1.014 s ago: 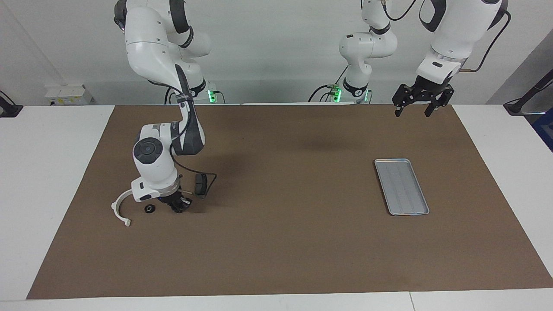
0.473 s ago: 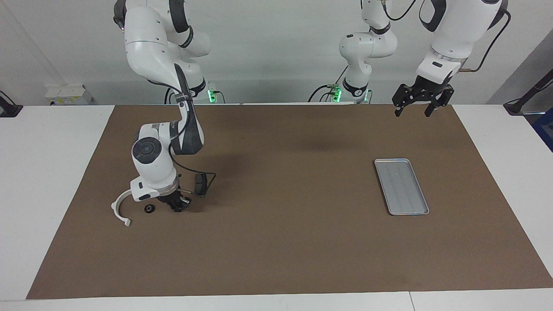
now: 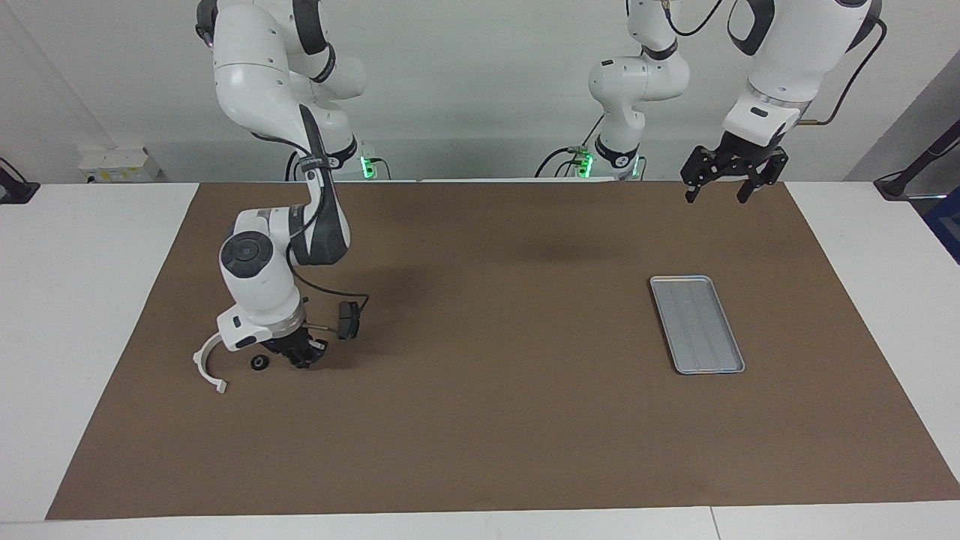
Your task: Pick bearing gear from pile to tray
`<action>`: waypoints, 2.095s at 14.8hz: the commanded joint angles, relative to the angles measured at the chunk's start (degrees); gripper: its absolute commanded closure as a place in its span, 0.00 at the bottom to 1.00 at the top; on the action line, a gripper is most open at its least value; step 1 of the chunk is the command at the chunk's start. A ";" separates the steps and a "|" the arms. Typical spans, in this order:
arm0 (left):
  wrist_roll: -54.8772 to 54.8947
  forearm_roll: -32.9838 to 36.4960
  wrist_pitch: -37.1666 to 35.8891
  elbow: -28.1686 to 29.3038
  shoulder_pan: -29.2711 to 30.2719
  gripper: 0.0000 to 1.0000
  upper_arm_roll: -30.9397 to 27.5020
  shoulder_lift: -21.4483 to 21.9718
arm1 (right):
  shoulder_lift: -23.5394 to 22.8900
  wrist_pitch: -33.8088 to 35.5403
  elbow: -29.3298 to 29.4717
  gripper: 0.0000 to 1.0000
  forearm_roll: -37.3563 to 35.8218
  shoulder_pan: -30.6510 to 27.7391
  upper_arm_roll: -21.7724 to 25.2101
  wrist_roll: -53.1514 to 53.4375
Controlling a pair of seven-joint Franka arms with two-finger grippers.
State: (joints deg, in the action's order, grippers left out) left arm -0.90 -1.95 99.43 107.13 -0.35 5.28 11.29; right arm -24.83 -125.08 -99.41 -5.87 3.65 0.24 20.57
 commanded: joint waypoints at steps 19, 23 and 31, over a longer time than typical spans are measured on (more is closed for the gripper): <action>-0.42 0.54 1.12 1.24 -0.35 0.00 -0.19 1.28 | 18.68 21.38 3.27 1.00 7.10 17.86 -10.87 43.21; -0.25 0.54 0.59 1.15 -0.44 0.00 -0.19 1.28 | 15.87 11.64 -2.79 1.00 7.01 24.82 -10.87 51.93; 1.42 0.54 4.71 5.27 0.35 0.00 -0.19 2.51 | 9.73 -0.77 -10.01 1.00 3.86 28.95 -10.79 55.81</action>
State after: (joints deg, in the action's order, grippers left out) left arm -0.53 -1.85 100.91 108.32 -0.31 5.14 11.32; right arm -14.60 -123.08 -107.11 -0.34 31.58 -10.70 75.26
